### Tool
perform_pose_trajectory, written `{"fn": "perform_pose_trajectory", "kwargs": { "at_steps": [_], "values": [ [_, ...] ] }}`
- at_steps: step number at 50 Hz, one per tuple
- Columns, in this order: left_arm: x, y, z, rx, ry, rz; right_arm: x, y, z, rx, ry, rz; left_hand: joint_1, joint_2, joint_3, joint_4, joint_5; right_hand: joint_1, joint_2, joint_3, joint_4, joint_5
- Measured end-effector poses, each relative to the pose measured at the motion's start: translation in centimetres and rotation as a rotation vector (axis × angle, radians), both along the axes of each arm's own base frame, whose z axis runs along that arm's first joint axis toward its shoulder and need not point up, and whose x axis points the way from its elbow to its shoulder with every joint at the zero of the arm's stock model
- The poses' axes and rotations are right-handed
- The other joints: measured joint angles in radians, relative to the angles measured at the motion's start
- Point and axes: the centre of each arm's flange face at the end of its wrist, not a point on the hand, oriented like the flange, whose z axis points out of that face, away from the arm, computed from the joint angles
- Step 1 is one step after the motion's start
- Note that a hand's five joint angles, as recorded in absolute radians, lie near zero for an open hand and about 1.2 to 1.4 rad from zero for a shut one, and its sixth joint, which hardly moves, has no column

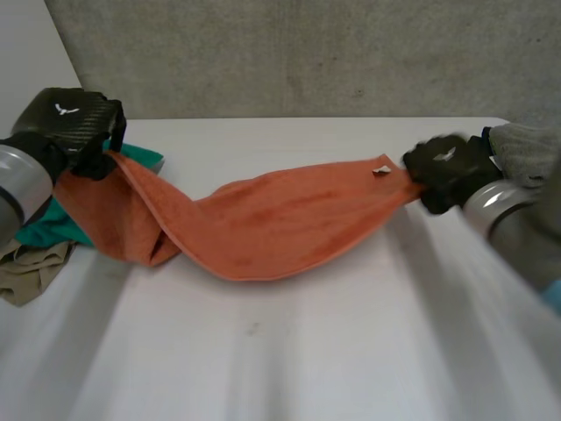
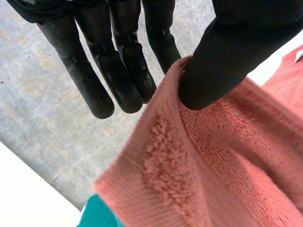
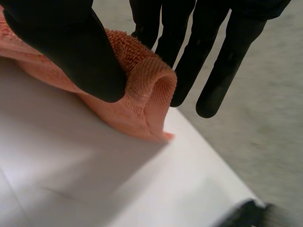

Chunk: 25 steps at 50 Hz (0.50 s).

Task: Fold the laundry.

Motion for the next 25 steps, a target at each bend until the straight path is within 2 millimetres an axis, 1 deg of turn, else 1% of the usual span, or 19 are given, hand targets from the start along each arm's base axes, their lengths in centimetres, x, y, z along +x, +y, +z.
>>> {"fn": "perform_pose_trajectory", "kwargs": {
  "at_steps": [1,3,4,7,8,9,10,13,15,17,20,21,23,24,25],
  "values": [
    [0.2,0.3,0.2,0.004,-0.004,0.005,-0.8,0.2,1.3,-0.004,0.01,-0.017,0.0,0.0,0.0,0.0,0.0,0.001,0.0,0.0,0.0,0.0],
    [0.4,0.8,0.4,0.011,-0.01,0.01,-1.8,0.5,2.8,-0.006,0.027,-0.041,0.0,0.0,0.0,0.0,0.0,0.001,0.0,0.0,0.0,0.0],
    [0.7,1.3,0.7,0.018,-0.019,0.016,-3.1,0.8,4.4,-0.007,0.051,-0.069,0.0,0.0,0.0,0.0,0.0,0.001,0.0,0.0,0.0,0.0],
    [1.4,2.6,1.1,0.034,-0.055,0.027,-5.3,1.7,7.6,-0.014,0.103,-0.12,0.0,0.0,0.0,0.0,0.0,0.001,0.0,0.0,0.0,0.0],
    [1.6,2.9,1.2,0.037,-0.068,0.03,-5.9,2.1,8.5,-0.019,0.119,-0.133,0.0,0.0,0.0,0.0,0.0,0.001,0.0,0.0,0.0,0.0],
    [1.6,2.9,1.2,0.037,-0.068,0.03,-5.9,2.1,8.5,-0.019,0.119,-0.133,0.0,0.0,0.0,0.0,0.0,0.001,0.0,0.0,0.0,0.0],
    [1.9,3.5,1.2,0.041,-0.103,0.033,-6.8,2.9,10.3,-0.038,0.149,-0.156,0.0,0.0,0.0,0.0,0.0,0.0,0.0,0.0,0.0,0.0],
    [2.2,3.9,0.8,0.046,-0.152,0.031,-7.4,3.6,11.7,-0.059,0.174,-0.172,0.0,0.0,0.0,0.0,0.0,0.0,0.0,0.0,0.0,0.0],
    [2.3,4.0,0.4,0.054,-0.178,0.026,-7.6,3.7,12.1,-0.064,0.184,-0.177,0.0,0.0,0.0,0.0,0.0,0.001,0.0,0.0,0.0,0.0],
    [2.3,3.8,-0.8,0.074,-0.22,0.014,-7.7,3.7,12.1,-0.06,0.196,-0.18,0.0,0.0,0.0,0.0,0.0,0.001,0.0,0.0,0.0,0.0],
    [2.1,2.9,-2.9,0.113,-0.275,-0.012,-7.8,2.6,10.6,-0.012,0.215,-0.181,0.0,0.0,0.0,0.0,0.0,0.0,0.0,0.0,0.0,0.0],
    [1.9,2.2,-4.1,0.13,-0.3,-0.028,-7.8,1.6,9.3,0.028,0.224,-0.179,0.0,0.0,0.0,0.0,0.0,0.0,0.0,0.003,0.0,0.0],
    [1.4,1.2,-5.5,0.14,-0.33,-0.051,-7.8,0.5,7.8,0.072,0.23,-0.175,0.0,0.0,0.0,0.0,0.0,0.001,0.0,0.003,0.0,0.0],
    [1.0,0.4,-6.2,0.139,-0.346,-0.066,-7.7,-0.4,6.7,0.099,0.231,-0.175,0.0,0.0,0.0,0.0,0.0,0.001,0.0,0.003,0.0,0.0],
    [0.6,-0.4,-6.7,0.129,-0.357,-0.077,-7.6,-1.0,6.1,0.113,0.231,-0.176,0.0,0.0,0.0,0.0,0.0,0.001,0.0,0.003,0.0,0.0]
  ]
}}
